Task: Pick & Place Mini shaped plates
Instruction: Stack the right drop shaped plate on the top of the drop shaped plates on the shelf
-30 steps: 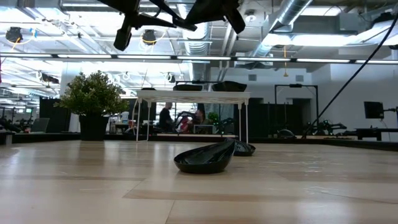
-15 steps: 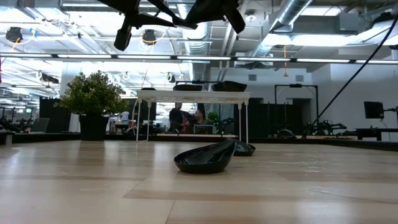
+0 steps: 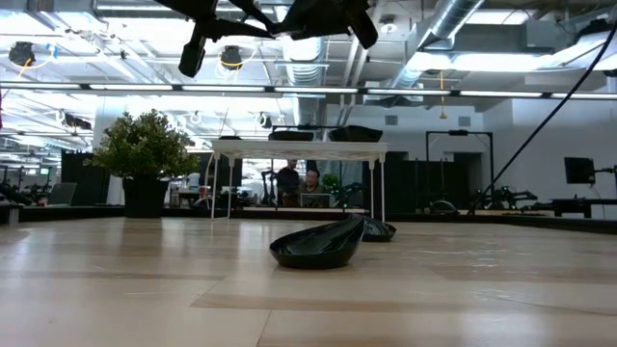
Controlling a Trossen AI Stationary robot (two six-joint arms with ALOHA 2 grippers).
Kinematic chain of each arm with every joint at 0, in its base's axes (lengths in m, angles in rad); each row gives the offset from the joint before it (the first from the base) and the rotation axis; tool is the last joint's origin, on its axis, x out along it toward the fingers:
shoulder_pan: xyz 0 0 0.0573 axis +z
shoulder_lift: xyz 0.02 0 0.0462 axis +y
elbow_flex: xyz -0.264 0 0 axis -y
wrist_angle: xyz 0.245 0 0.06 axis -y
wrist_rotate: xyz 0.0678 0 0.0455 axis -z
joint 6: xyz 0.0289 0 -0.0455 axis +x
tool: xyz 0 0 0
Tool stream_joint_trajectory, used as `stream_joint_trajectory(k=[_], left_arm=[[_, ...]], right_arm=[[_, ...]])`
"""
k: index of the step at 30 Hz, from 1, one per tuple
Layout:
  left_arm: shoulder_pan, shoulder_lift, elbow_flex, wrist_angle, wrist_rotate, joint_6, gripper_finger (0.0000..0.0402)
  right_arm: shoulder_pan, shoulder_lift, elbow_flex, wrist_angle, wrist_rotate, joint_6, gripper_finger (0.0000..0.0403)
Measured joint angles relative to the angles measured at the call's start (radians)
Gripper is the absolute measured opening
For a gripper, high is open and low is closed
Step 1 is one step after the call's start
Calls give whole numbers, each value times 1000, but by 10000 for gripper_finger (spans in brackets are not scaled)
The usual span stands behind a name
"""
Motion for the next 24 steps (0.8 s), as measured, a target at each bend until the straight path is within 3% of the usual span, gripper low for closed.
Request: stream_joint_trajectory(k=[12, 24], left_arm=[[15, -8, 0, -4, 1, 41, 17], [92, -148, 1, -2, 1, 304, 12]], right_arm=[[-18, 0, 128, -199, 1, -73, 134], [-26, 0, 319, -359, 33, -138, 128]])
